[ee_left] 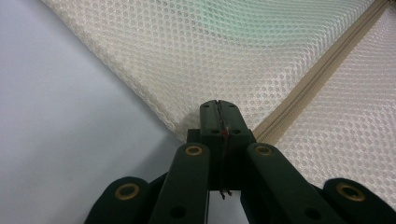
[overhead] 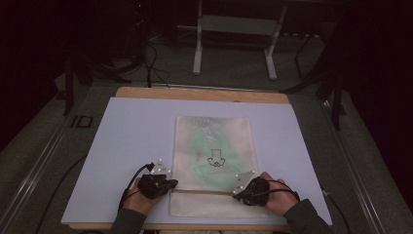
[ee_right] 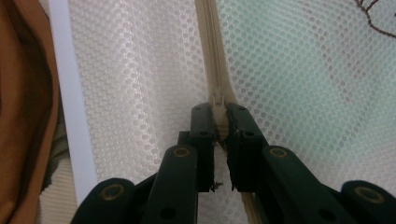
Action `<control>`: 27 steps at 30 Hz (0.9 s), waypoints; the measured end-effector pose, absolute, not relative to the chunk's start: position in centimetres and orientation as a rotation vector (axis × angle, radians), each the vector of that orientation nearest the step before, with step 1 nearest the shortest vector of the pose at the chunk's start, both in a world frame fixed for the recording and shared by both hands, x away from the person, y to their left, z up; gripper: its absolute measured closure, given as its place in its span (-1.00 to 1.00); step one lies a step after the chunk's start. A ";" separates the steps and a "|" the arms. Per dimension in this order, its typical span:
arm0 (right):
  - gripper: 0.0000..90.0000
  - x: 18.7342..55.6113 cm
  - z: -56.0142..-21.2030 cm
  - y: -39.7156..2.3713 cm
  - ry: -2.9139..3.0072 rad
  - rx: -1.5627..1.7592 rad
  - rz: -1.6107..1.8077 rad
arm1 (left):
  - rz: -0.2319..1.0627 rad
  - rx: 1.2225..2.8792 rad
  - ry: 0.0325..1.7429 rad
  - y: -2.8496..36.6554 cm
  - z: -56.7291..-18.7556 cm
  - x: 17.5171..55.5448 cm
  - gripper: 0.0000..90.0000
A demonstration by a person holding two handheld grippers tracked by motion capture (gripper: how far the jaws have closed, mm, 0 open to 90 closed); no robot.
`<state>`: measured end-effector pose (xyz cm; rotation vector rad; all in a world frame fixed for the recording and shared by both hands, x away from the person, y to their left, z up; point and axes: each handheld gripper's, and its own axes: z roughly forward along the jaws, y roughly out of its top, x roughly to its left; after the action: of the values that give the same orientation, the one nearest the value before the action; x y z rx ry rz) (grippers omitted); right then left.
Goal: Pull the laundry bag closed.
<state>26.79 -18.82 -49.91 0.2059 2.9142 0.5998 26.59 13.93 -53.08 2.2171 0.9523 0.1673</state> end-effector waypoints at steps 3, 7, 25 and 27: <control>0.83 26.8 -49.9 -18.9 2.915 0.210 0.609 | 0.168 2.217 0.952 13.9 -53.1 26.6 0.99; 0.83 26.8 -49.9 -19.1 2.915 0.211 0.603 | 0.165 2.217 0.953 13.9 -53.1 26.6 0.99; 0.83 26.6 -49.7 -20.1 2.908 0.231 0.600 | 0.166 2.216 0.953 13.9 -53.1 26.6 0.99; 0.83 26.6 -49.7 -20.3 2.907 0.237 0.605 | 0.168 2.216 0.954 13.9 -53.1 26.6 0.99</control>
<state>26.61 -20.26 -49.70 0.2370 2.9070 0.6050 26.59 13.92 -53.08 2.2161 0.9536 0.1677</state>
